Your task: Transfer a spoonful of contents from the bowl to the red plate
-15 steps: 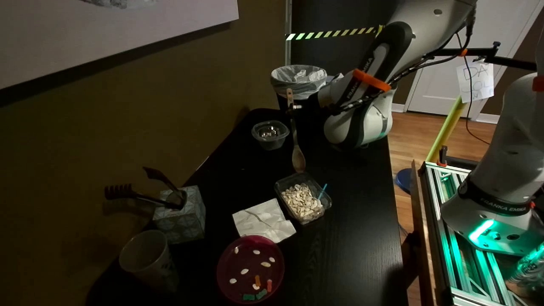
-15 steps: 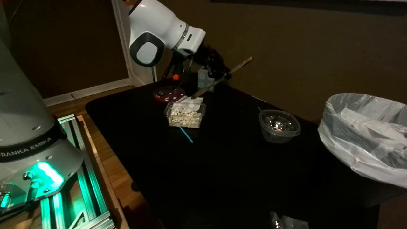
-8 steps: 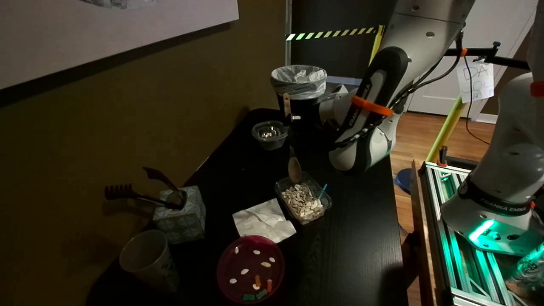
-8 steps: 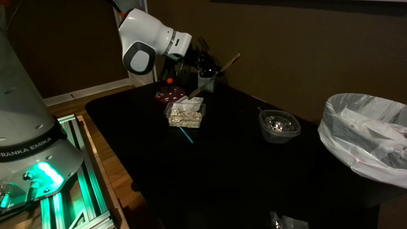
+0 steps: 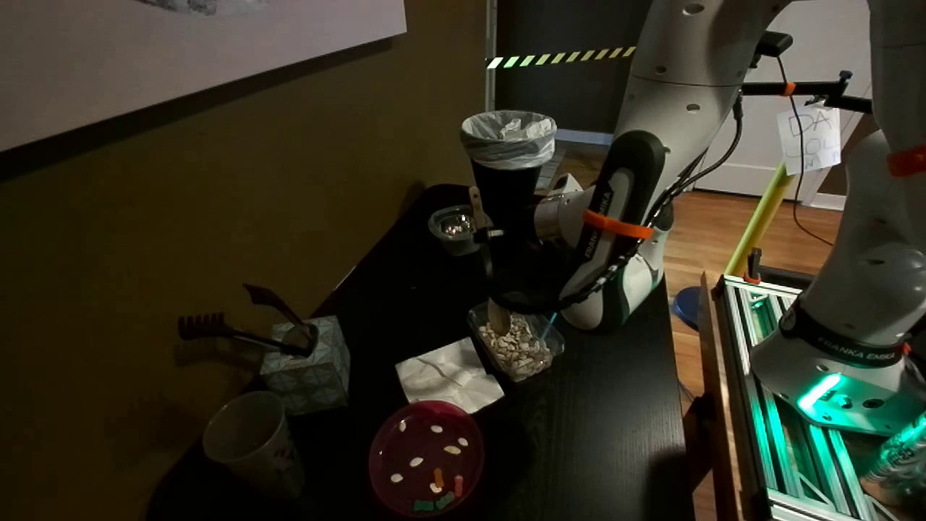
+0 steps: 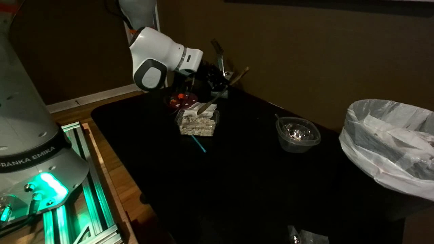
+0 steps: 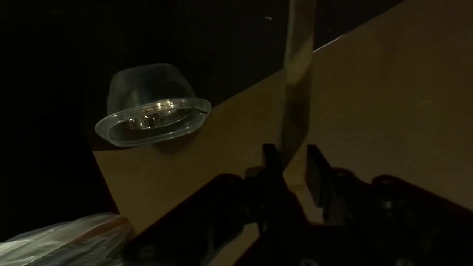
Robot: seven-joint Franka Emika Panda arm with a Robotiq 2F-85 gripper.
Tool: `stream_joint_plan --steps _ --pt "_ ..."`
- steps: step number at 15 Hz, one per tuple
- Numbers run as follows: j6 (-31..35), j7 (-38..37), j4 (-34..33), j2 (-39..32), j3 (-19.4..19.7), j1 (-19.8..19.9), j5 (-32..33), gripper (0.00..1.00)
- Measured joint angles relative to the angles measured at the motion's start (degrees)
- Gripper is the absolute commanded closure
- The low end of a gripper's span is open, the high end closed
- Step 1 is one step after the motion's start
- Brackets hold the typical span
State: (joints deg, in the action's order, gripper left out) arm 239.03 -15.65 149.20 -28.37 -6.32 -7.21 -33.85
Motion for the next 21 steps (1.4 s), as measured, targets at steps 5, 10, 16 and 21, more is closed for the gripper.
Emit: stream_joint_plan --steps 5,10,16,21 --pt "2.49 1.32 -5.72 -4.82 3.0 -1.35 1.45 0.94" --pt "2.47 2.57 -11.21 -8.57 8.68 -4.49 1.46 0.94" --pt "2.47 3.67 -10.59 -10.32 7.53 -1.74 4.67 0.94" --pt "2.47 3.72 -10.54 -10.7 7.33 -0.81 5.42 0.94"
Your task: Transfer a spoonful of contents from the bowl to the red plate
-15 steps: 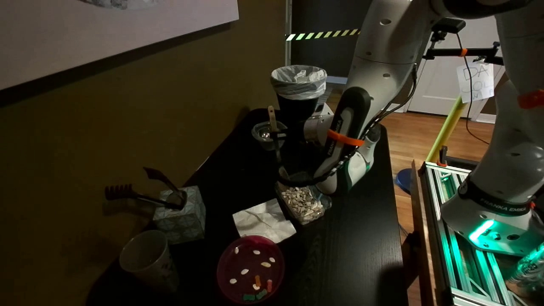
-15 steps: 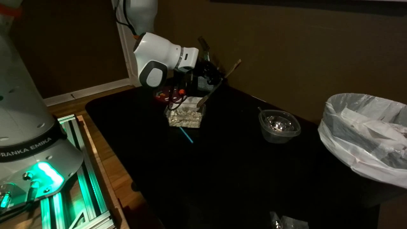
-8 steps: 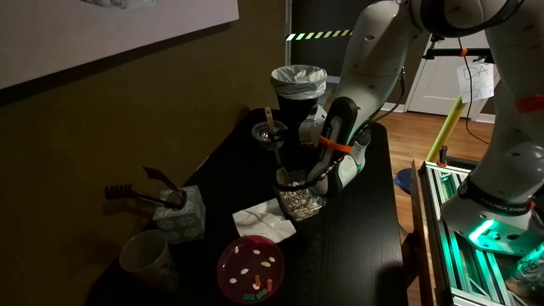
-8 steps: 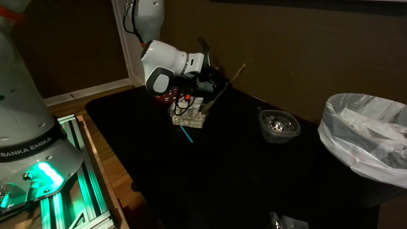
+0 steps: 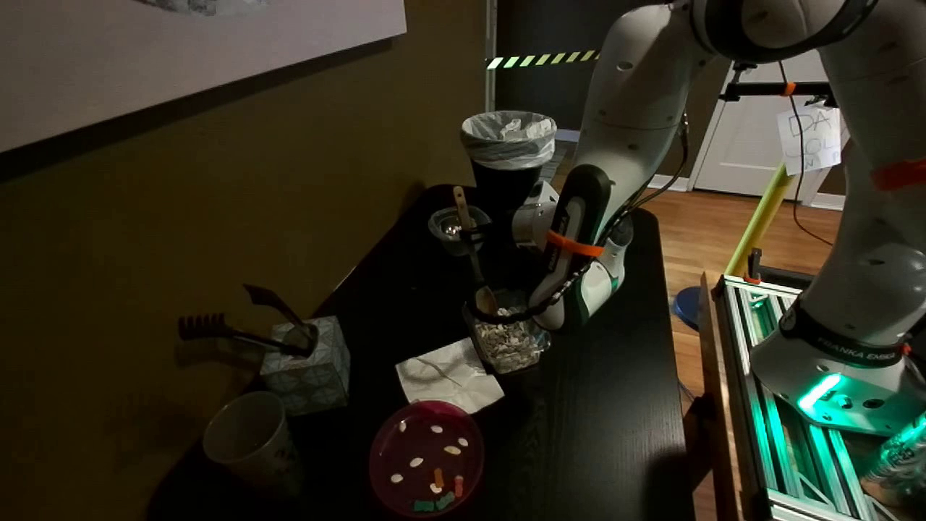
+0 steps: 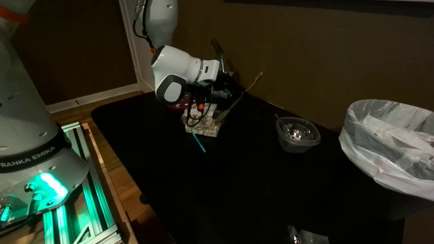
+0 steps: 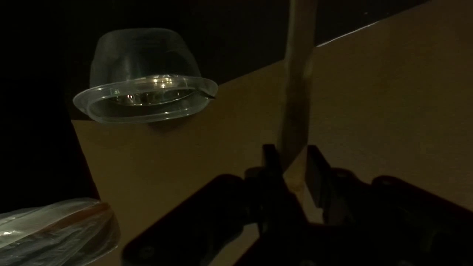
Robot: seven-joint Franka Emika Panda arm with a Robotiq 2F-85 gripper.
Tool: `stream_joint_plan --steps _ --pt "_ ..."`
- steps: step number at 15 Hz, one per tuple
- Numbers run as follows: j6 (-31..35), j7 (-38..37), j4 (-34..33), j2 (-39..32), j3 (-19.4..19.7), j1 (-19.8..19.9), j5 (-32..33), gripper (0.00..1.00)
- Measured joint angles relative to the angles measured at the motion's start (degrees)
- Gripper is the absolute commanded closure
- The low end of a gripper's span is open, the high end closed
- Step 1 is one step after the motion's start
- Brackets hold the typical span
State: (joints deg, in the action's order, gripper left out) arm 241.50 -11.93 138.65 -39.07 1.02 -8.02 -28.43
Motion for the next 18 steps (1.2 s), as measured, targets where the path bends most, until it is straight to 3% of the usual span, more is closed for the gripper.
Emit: stream_joint_plan --steps 10,18 --pt "-1.21 1.5 1.18 -2.4 -1.97 0.44 -0.6 0.94" --pt "-10.38 7.4 4.02 -0.26 -2.06 -0.89 -11.29 0.94"
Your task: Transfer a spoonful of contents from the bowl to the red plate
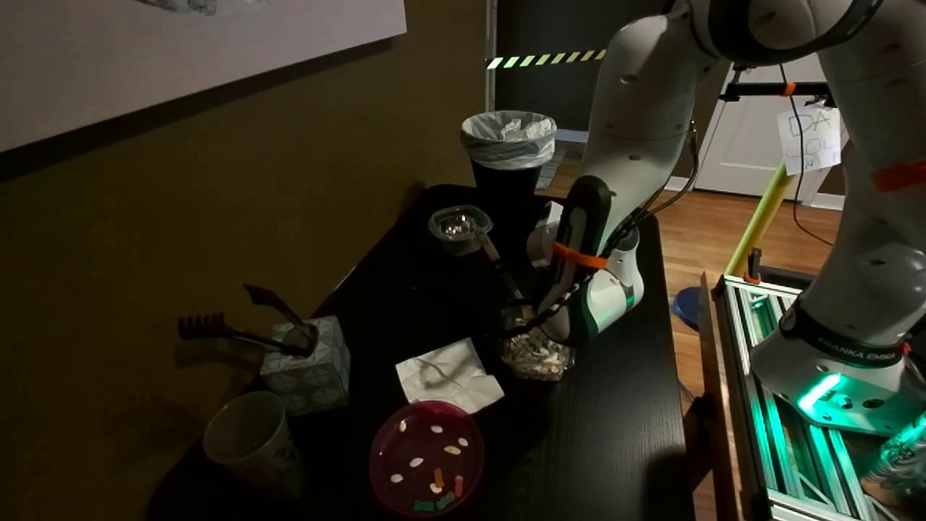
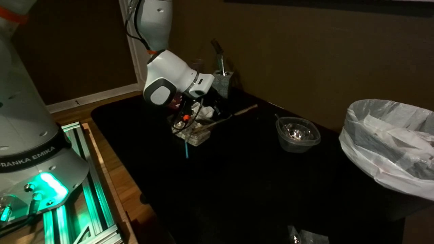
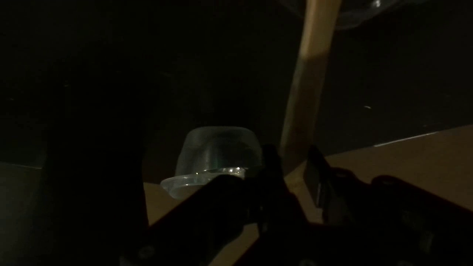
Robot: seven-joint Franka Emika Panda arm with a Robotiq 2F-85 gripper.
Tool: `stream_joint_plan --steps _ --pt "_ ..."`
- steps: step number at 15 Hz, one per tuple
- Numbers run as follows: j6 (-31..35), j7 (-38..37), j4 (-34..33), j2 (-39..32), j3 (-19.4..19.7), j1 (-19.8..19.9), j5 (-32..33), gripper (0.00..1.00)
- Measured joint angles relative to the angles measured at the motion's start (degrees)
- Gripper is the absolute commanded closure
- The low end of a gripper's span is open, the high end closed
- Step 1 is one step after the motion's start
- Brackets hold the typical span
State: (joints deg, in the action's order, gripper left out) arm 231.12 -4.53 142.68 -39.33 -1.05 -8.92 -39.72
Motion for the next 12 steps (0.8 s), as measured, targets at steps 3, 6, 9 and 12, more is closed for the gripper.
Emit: stream_joint_plan --steps 3,6,9,12 --pt "-3.72 1.46 1.61 2.5 0.06 -0.86 -4.02 0.94" --pt "-8.43 2.88 2.99 5.13 0.2 -1.73 -7.6 0.94" --pt "-14.07 4.08 3.6 7.51 0.64 -2.41 -10.72 0.94" --pt "-20.18 6.32 3.21 9.78 1.04 -2.53 -14.87 0.94"
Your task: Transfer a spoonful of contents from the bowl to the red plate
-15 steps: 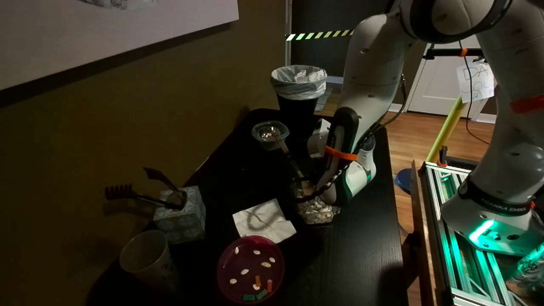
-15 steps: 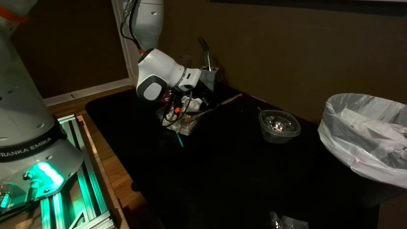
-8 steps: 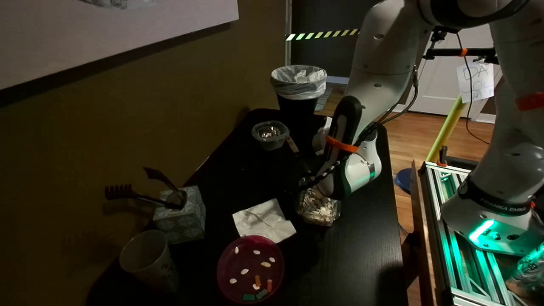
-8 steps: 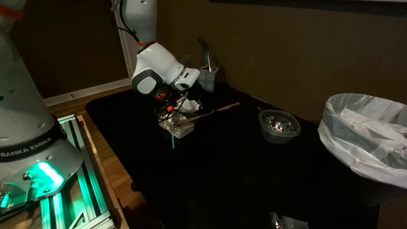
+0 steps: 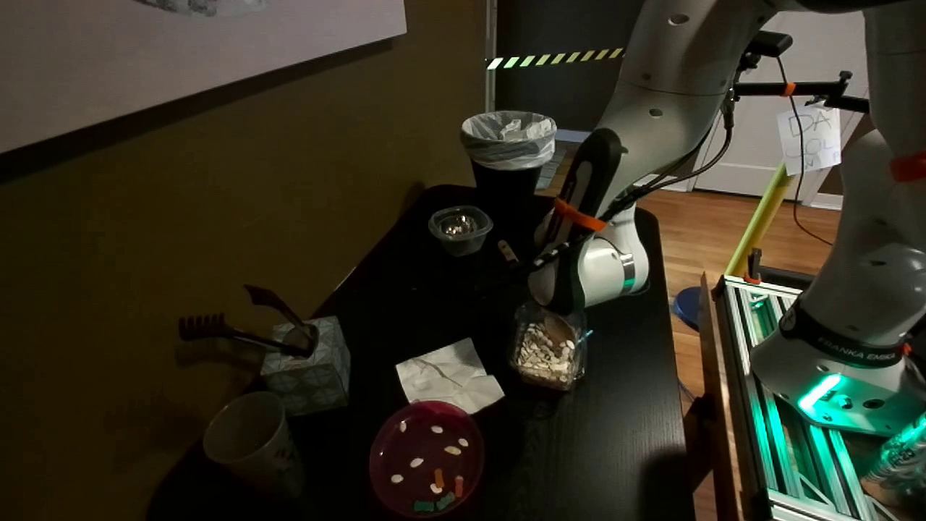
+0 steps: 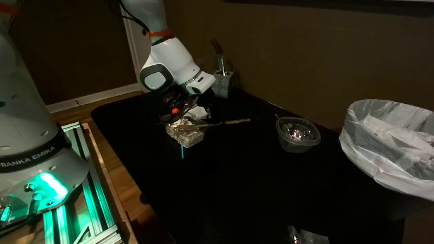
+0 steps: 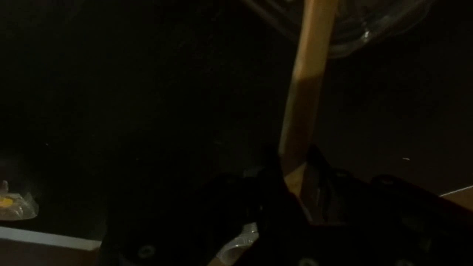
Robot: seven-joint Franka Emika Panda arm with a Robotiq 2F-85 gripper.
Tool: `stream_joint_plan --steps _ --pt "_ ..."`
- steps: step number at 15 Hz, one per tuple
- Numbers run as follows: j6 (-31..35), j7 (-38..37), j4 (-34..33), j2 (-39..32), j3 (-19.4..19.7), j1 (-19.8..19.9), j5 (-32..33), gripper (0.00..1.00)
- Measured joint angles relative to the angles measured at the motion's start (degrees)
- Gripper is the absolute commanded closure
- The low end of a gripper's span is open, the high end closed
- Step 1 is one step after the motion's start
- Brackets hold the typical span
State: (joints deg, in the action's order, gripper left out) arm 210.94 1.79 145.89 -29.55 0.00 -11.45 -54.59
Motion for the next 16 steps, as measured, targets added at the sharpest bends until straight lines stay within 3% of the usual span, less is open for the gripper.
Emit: stream_joint_plan --steps 7,16 --pt "-9.95 5.88 -2.09 4.76 3.43 -3.05 -10.25 0.94" --pt "-16.67 7.3 -0.42 14.18 3.59 -7.45 -12.43 0.94"
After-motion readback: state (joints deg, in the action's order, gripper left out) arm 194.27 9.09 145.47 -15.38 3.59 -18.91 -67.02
